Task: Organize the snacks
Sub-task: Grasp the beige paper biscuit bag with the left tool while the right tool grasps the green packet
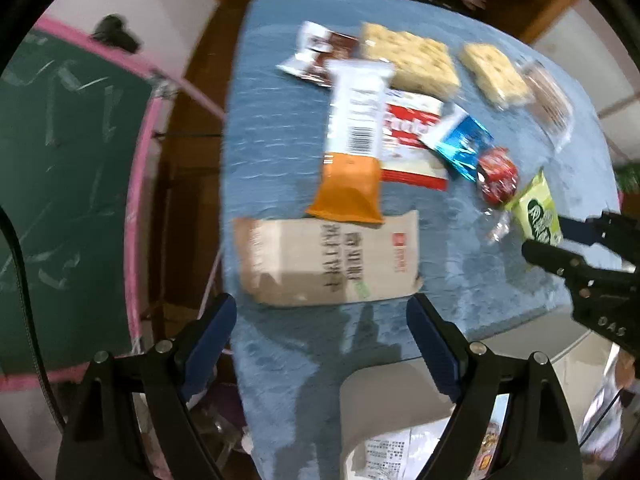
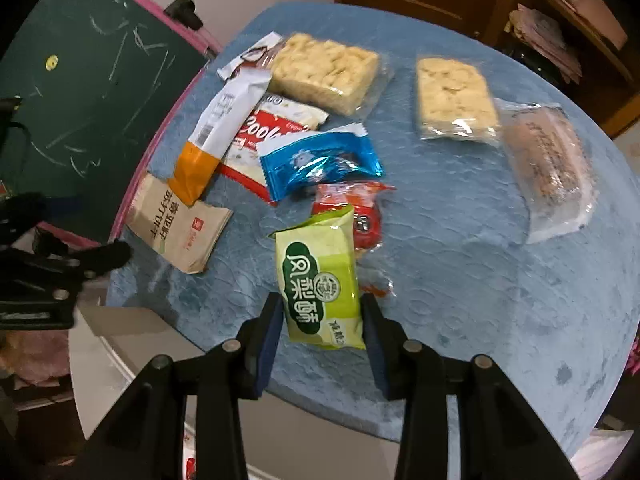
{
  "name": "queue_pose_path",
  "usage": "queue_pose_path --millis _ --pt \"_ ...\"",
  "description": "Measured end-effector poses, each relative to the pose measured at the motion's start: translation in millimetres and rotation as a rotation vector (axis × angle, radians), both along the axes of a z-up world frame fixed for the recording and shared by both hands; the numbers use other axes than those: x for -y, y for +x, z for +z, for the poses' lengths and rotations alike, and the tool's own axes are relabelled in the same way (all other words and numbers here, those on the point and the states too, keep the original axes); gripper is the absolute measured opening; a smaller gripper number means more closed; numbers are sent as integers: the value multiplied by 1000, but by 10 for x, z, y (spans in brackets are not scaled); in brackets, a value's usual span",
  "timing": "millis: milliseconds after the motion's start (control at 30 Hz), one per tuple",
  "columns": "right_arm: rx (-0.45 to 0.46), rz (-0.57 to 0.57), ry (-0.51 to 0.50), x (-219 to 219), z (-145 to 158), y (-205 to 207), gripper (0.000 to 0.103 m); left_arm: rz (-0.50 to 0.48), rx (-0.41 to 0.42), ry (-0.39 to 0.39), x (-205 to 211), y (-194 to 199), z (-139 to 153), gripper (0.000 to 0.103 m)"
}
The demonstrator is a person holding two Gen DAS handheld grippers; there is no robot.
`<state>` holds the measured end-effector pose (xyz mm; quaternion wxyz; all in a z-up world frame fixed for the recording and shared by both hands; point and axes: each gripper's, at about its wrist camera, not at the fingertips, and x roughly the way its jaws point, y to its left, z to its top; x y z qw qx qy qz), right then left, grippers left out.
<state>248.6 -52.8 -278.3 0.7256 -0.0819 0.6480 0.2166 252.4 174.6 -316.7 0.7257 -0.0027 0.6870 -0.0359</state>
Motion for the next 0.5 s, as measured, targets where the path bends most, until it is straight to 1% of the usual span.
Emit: queue_pose_path --millis 133,267,300,333,367,433,500 --pt "5 -3 19 92 82 -15 40 -151 -7 12 134 64 -67 86" --pt "17 10 22 162 122 -38 40 -326 -31 91 232 90 -141 86" --pt "17 10 24 57 56 -23 40 -367 -38 108 242 90 -152 86" --pt "15 9 32 74 62 -22 40 -396 -41 118 256 96 -163 86" --pt "16 9 36 56 46 -24 40 -449 -43 137 277 88 -185 86" --pt "15 10 46 76 57 -21 40 -514 -48 153 327 90 -231 86" --pt "14 11 53 92 65 -21 40 -541 -63 138 304 145 -280 86"
